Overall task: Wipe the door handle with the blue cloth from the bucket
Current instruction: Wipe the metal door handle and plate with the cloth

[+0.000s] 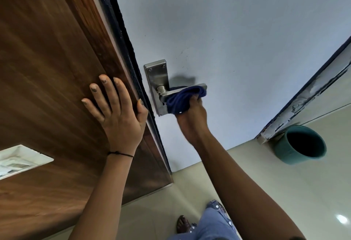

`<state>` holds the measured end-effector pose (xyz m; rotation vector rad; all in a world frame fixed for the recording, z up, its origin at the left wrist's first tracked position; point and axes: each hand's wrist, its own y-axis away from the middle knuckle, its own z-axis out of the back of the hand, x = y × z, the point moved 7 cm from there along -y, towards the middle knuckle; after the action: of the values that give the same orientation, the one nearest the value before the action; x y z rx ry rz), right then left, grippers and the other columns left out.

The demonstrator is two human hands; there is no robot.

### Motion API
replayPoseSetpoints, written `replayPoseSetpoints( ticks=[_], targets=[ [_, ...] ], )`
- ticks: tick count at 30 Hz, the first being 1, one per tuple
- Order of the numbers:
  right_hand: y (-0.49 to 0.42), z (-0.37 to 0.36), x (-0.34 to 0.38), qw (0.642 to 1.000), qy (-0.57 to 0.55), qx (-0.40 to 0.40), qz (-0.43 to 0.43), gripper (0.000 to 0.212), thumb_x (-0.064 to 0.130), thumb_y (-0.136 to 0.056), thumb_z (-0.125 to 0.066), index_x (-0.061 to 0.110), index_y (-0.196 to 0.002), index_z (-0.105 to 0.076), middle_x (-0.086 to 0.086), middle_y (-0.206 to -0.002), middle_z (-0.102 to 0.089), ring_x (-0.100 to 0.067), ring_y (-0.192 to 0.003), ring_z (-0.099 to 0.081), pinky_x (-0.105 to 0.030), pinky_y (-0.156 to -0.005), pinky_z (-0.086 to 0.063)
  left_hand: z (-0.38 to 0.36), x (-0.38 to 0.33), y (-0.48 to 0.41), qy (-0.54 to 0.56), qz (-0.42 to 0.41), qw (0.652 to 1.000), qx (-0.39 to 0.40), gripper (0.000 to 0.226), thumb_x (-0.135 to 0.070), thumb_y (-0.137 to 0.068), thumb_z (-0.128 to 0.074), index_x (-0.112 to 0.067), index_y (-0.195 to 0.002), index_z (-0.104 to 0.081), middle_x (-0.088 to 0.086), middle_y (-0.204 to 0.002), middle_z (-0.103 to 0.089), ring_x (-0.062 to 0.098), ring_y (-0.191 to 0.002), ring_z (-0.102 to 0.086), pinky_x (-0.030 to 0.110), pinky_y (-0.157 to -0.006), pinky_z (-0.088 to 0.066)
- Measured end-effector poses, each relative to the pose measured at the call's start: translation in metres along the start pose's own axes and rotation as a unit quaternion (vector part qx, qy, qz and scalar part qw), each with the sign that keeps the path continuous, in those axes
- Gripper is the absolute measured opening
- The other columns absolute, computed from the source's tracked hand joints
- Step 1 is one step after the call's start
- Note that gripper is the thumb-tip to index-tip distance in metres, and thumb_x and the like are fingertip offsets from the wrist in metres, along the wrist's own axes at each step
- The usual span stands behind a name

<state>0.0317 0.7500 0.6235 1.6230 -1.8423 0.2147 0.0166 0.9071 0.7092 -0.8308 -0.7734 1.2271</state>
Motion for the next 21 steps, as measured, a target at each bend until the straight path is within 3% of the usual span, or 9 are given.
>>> replayPoseSetpoints(
  ticks=[4,9,13,16,19,21],
  targets=[
    [0.003,-0.011,-0.022,0.998,-0.057,0.032,-0.022,0.029,0.017,-0.103,-0.028,0.019,-0.13,-0.038,-0.015,-0.141,-0.044,-0.034,-0.132,-0.045,-0.046,-0.099,-0.047,0.0,0.0,-0.001,0.0,0.004,1.0,0.007,0.063,-0.031,-0.094,-0.037,-0.007,-0.144,-0.006,0.023,-0.143,-0.014,0.045,-0.13,-0.014,0.041,-0.115,0.015],
    [0.002,-0.004,-0.016,0.998,-0.029,0.044,-0.041,0.032,0.01,-0.102,-0.03,0.017,-0.133,-0.038,-0.013,-0.131,-0.052,-0.032,-0.123,-0.052,-0.04,-0.085,-0.054,-0.001,0.002,-0.001,-0.012,0.008,1.0,0.002,0.062,-0.031,-0.094,-0.036,-0.005,-0.143,-0.008,0.024,-0.142,-0.015,0.046,-0.129,-0.014,0.042,-0.115,0.015],
    [-0.009,0.017,0.024,1.0,0.006,-0.001,0.029,0.034,0.011,-0.102,-0.033,0.013,-0.136,-0.04,-0.008,-0.111,-0.061,-0.022,-0.101,-0.063,-0.03,-0.072,-0.057,-0.001,0.001,-0.003,-0.012,0.009,1.0,0.006,0.063,-0.031,-0.094,-0.036,-0.005,-0.143,-0.007,0.024,-0.143,-0.014,0.046,-0.129,-0.014,0.042,-0.115,0.015],
    [-0.016,0.023,0.035,0.999,0.012,-0.012,0.043,0.032,0.014,-0.103,-0.031,0.015,-0.133,-0.041,-0.012,-0.122,-0.056,-0.029,-0.117,-0.056,-0.035,-0.091,-0.052,-0.002,-0.002,-0.002,-0.014,0.009,1.0,0.008,0.063,-0.031,-0.093,-0.035,-0.005,-0.143,-0.007,0.024,-0.143,-0.014,0.046,-0.13,-0.014,0.043,-0.116,0.015],
    [-0.008,0.009,0.008,0.999,-0.029,0.011,-0.007,0.037,0.015,-0.103,-0.027,0.011,-0.139,-0.035,-0.019,-0.136,-0.049,-0.031,-0.117,-0.053,-0.035,-0.085,-0.052,-0.003,-0.003,-0.002,-0.017,0.023,1.0,0.002,0.061,-0.03,-0.093,-0.033,-0.004,-0.143,-0.007,0.024,-0.142,-0.015,0.046,-0.129,-0.015,0.043,-0.116,0.014],
    [-0.002,-0.001,-0.01,0.999,-0.027,0.026,-0.027,0.037,0.014,-0.103,-0.027,0.011,-0.14,-0.034,-0.017,-0.136,-0.049,-0.029,-0.117,-0.053,-0.032,-0.082,-0.051,-0.002,-0.003,-0.002,-0.016,0.024,1.0,-0.001,0.061,-0.029,-0.093,-0.034,-0.002,-0.142,-0.009,0.025,-0.142,-0.016,0.047,-0.129,-0.015,0.043,-0.116,0.014]
  ],
)
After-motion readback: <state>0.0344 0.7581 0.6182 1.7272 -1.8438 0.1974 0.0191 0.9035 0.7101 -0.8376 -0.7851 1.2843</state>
